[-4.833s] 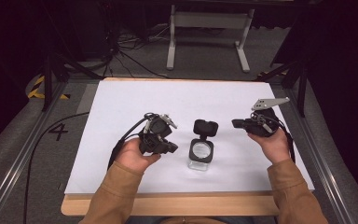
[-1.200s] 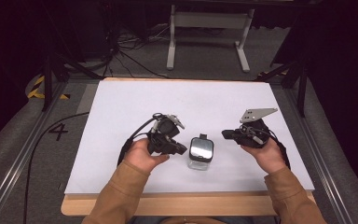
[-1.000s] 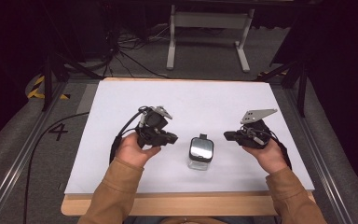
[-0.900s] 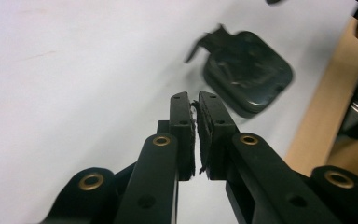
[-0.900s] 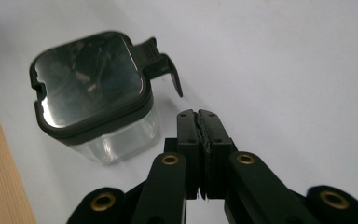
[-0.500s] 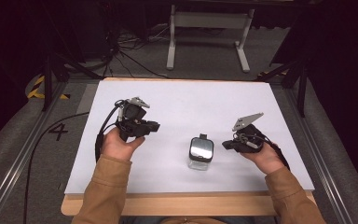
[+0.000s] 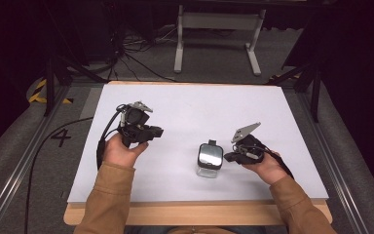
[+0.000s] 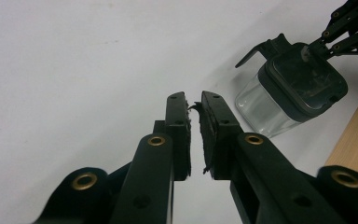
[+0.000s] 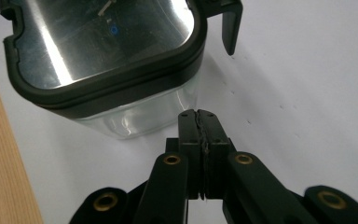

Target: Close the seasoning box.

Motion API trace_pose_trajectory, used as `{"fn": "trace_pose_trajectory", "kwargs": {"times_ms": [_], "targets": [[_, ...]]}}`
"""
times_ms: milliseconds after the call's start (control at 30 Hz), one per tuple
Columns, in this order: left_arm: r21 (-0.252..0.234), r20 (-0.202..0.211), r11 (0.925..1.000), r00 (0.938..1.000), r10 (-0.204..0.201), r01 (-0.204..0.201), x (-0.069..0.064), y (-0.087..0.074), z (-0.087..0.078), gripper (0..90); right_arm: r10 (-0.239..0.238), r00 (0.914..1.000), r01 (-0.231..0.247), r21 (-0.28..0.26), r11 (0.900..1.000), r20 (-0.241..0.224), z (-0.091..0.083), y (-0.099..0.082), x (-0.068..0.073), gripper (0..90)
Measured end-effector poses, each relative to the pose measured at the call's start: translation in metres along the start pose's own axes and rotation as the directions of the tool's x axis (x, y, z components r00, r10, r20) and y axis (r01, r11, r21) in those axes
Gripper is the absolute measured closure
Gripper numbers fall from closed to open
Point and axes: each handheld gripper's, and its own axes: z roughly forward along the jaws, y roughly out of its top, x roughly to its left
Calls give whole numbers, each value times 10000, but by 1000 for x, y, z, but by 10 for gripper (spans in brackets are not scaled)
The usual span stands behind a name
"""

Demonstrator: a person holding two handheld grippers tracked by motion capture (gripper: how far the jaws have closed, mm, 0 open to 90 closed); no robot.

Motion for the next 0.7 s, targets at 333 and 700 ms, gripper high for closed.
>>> {"fn": "trace_pose_trajectory", "kwargs": {"times_ms": [333,700], "targets": [[23,-62,9998,9998,-182,182,2,-6,-5,813,47,10000,-47,239,9997,-23,9,3,-1,893],[-34,-303,9991,9986,-433,432,5,-19,-16,811,-19,9999,15,201,9998,168,18,14,-5,893]]}}
